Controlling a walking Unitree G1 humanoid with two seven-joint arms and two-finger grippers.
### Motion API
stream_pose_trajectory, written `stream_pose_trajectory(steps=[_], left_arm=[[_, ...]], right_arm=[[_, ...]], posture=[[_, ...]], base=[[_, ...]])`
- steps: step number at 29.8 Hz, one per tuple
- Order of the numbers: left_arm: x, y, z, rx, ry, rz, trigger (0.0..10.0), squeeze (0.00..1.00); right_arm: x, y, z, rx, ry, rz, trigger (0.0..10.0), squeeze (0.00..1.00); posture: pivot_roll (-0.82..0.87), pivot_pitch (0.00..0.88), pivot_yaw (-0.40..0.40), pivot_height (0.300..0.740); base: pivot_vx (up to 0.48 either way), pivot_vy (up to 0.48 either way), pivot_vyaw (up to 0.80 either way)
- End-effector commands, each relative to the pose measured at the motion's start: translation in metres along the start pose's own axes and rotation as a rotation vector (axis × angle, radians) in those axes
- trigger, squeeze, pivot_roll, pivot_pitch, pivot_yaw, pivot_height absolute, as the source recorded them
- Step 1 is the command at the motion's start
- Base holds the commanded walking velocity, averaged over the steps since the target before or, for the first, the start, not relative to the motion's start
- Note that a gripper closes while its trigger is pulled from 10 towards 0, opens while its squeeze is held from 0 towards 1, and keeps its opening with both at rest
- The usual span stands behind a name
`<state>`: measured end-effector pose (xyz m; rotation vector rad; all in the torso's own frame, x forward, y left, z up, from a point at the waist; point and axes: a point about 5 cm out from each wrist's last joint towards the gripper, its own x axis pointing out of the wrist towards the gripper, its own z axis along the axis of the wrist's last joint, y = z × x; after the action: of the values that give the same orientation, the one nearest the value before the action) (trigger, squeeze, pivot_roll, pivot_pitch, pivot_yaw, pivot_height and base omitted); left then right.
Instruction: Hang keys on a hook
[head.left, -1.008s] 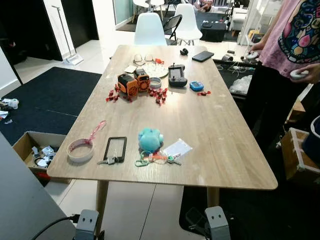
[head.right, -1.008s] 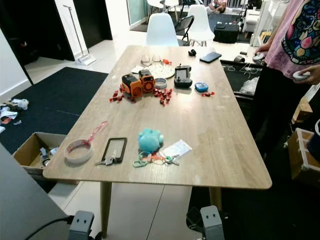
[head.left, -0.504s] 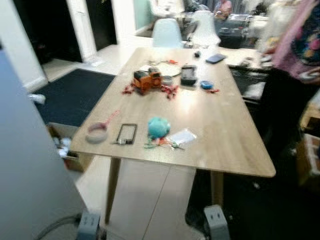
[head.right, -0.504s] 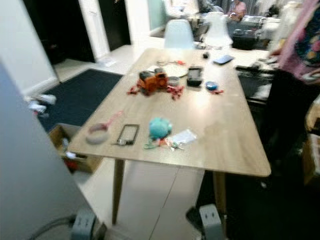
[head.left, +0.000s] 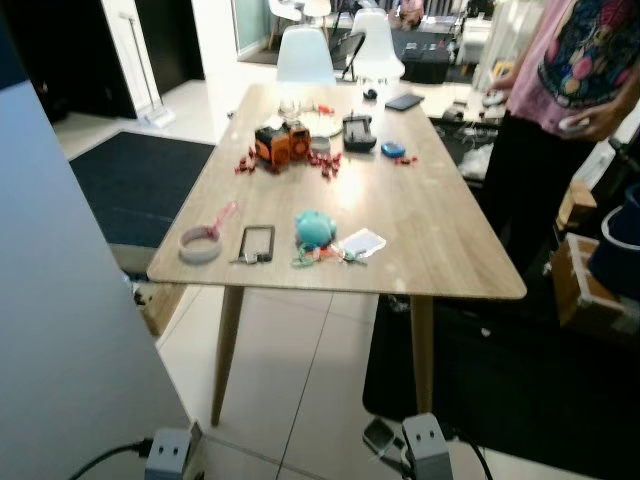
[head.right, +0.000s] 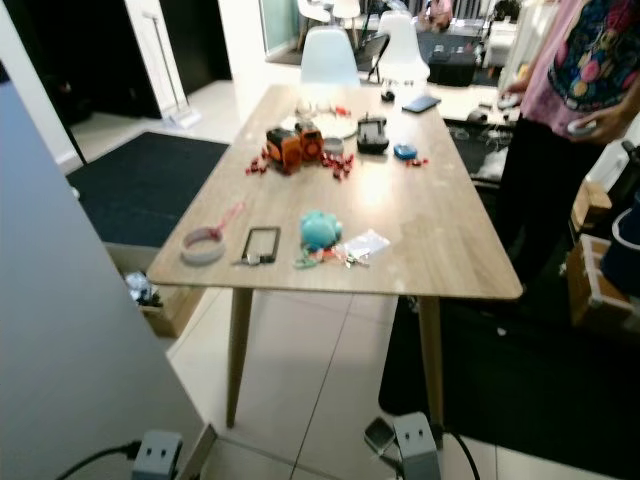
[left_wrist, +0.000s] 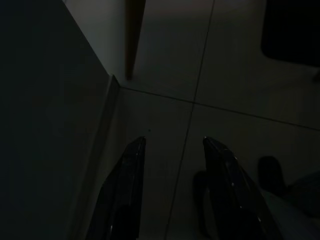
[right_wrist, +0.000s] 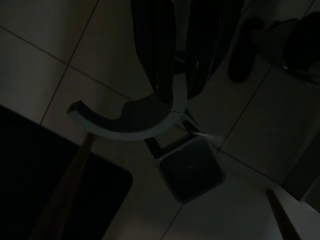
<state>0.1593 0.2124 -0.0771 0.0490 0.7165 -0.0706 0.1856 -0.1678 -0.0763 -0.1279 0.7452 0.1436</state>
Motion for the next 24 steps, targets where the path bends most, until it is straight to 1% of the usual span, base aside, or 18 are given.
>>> stream_pose_trajectory(steps=[1,6,24], left_arm=[[-0.0004,0.0028,0.0016,0.012,-0.01,0.0,10.0,0.0],[0.0005,-0.0005,0.0019,0.012,-0.012,-0.004,10.0,0.0],[0.0044,-0.0034,0.0057,0.005,-0.006,0.005,10.0,0.0]], right_arm=[[0.0001,-0.0011,0.0006,0.007,-0.004,-0.006,10.0,0.0],[0.0002,-0.0007,0.0009,-0.003,-0.005,0.0,10.0,0.0],[0.0015,-0.0005,0.0047,-0.039,-0.015,0.011,10.0,0.0]], posture=[[0.06,0.04,-0.002,0.74],[0.06,0.039,-0.003,0.74],[0.06,0.032,-0.011,0.74]], base=[[0.0,0.0,0.0],[0.0,0.0,0.0],[0.0,0.0,0.0]])
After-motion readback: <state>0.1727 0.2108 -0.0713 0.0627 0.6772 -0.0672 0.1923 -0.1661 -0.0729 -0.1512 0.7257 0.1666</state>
